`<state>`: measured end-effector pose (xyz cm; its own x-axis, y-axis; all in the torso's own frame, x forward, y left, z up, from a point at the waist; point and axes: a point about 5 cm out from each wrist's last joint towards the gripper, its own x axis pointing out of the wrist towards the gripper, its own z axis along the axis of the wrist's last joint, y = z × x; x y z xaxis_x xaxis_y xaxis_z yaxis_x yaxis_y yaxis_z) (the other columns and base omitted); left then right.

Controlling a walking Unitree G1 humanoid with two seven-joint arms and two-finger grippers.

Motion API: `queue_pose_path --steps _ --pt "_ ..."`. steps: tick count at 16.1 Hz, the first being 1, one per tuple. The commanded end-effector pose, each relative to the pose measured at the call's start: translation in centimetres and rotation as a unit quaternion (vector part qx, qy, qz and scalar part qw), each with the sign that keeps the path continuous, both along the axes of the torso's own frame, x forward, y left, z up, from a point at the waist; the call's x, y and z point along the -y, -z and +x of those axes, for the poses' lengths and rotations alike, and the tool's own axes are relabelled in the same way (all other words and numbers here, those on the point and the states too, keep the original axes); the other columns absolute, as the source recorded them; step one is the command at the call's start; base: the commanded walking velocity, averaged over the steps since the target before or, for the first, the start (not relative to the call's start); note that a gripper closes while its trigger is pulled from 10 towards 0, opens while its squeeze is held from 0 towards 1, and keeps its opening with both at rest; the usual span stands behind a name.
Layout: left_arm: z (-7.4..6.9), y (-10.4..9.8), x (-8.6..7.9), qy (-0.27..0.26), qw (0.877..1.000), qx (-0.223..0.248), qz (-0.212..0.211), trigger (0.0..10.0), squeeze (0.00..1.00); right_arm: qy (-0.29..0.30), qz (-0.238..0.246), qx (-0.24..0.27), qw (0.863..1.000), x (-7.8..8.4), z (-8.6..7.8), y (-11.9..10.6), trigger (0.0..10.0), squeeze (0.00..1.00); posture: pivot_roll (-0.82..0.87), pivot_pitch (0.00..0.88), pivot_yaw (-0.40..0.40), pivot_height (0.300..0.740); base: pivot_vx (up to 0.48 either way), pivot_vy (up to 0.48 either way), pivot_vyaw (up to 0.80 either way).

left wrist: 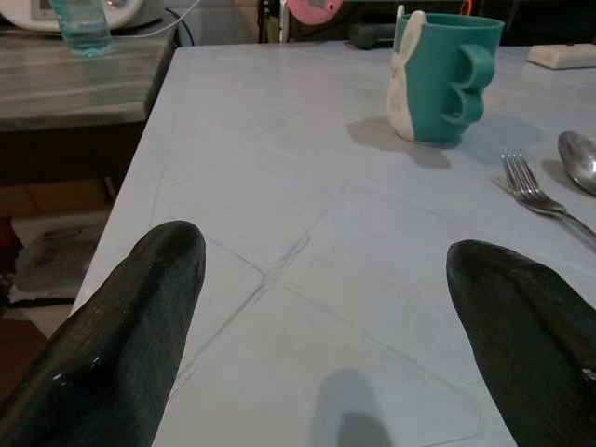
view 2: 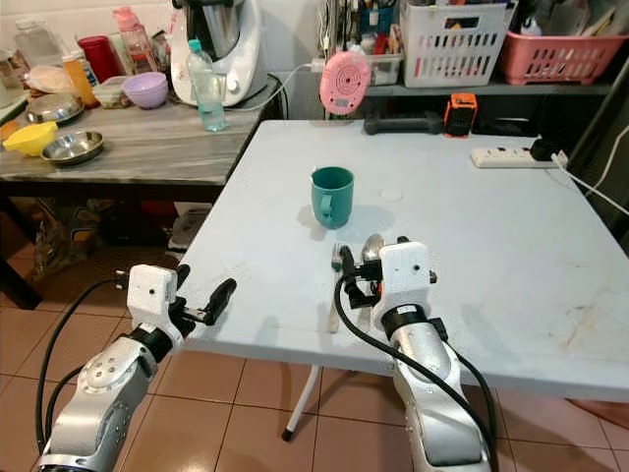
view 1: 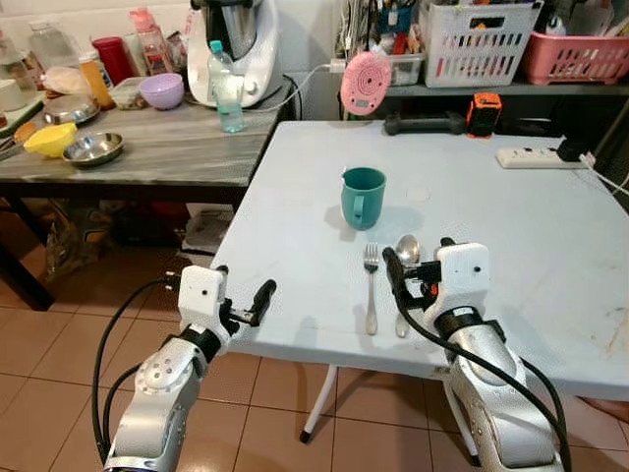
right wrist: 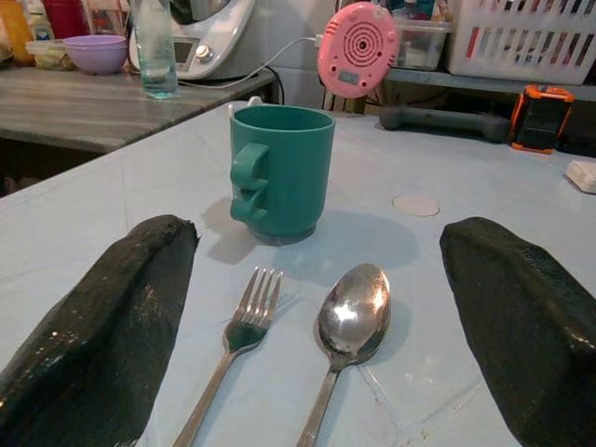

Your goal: Setting the table

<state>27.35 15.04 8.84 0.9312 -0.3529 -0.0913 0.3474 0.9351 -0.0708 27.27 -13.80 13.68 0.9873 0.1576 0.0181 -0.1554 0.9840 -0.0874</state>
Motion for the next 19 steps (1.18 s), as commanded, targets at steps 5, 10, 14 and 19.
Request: queue_pose_path --steps 5,10,14,19 --pt "0.1 -0.5 -0.1 0.002 1.0 0.01 0.006 10.0 0.0 0.0 0.003 0.007 1.0 -0.1 0.1 -0.5 10.0 0.0 -0.06 0.0 0.08 0.74 0.0 0.0 0.0" --pt "-0.2 -1.4 -0.9 0.026 0.998 0.04 0.037 10.0 0.0 -0.024 0.069 -0.044 0.996 -2.0 0.8 0.4 10.0 0.0 -0.04 0.0 0.097 0.74 0.0 0.0 0.0" --pt "-0.6 -0.9 -0.6 0.051 0.997 0.031 0.042 10.0 0.0 -0.009 0.07 -0.073 0.995 -1.9 0.8 1.2 10.0 0.0 -0.05 0.0 0.099 0.74 0.0 0.0 0.0" --pt "-0.9 -0.6 -1.0 0.095 0.993 0.021 0.063 10.0 0.0 -0.003 0.12 -0.125 0.985 -3.5 1.5 2.6 10.0 0.0 -0.04 0.009 0.109 0.74 0.0 0.0 0.0"
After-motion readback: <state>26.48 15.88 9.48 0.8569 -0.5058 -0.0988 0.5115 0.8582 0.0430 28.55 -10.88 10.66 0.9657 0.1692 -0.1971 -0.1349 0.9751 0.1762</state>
